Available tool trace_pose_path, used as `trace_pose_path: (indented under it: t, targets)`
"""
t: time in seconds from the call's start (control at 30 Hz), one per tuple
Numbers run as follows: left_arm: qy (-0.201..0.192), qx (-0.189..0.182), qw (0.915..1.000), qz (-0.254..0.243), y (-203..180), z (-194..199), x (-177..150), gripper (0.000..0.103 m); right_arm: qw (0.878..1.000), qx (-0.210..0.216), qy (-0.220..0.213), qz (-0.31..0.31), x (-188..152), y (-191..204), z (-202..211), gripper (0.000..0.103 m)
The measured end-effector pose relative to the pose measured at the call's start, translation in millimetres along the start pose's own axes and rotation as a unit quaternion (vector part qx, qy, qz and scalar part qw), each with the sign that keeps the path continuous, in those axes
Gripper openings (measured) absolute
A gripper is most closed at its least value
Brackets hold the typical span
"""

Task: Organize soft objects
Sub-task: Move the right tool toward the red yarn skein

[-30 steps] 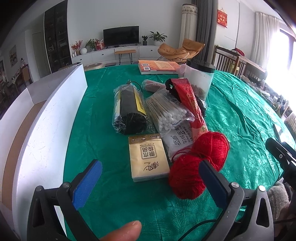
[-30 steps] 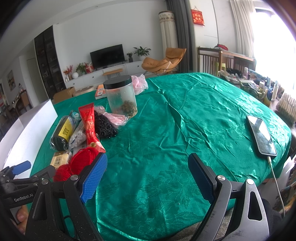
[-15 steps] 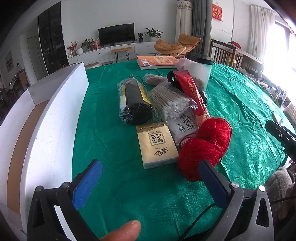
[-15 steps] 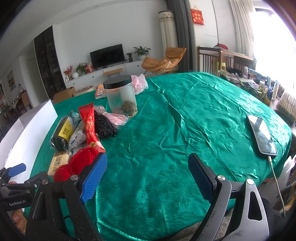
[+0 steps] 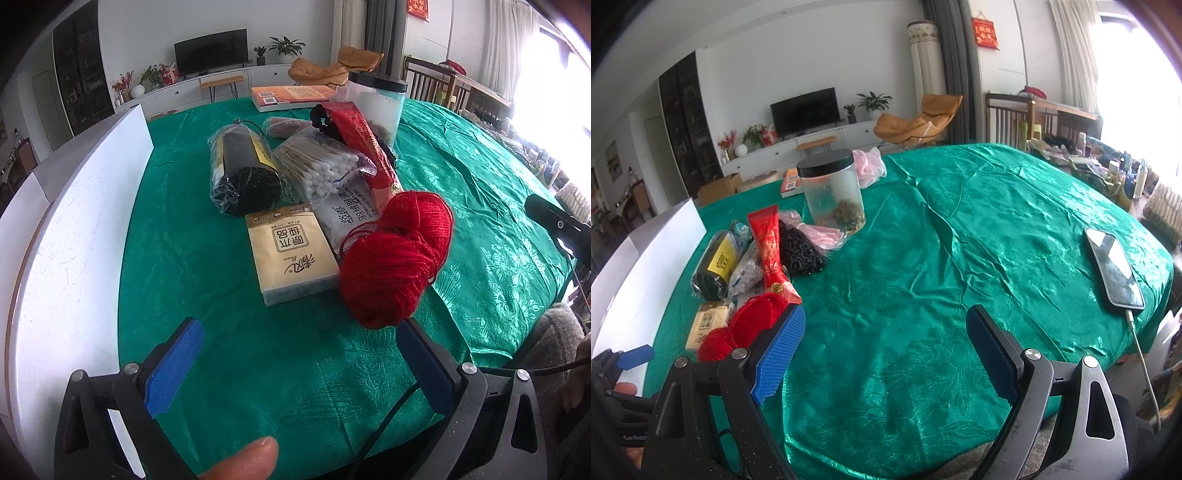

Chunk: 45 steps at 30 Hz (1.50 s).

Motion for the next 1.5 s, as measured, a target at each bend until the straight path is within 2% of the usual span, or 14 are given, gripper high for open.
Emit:
trace_pose_path:
  t: [0.93, 1.5]
  targets:
    - [0.051, 0.002, 0.9986, 0.01, 4.6, -35.4, -9.3, 0.103, 1.0, 0.002, 0.003, -0.001, 0.3, -0.7, -0.6, 0.091]
    - [0.052, 0.014, 0.9986, 0.006, 7.0, -40.4, -6.4, 0.103, 1.0, 0.006, 0.009, -0.006, -10.0, 4.3, -2.4, 0.091]
Point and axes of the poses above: each gripper's, at about its wrist camera, not at the fingertips, and z roughly against the way its jaws point, y to its left, x to its top, the point moved 10 cm from there along -z, roughly the way its jaws point, and after that the axes turned 2 degrees about y, right-handed, at the moved point
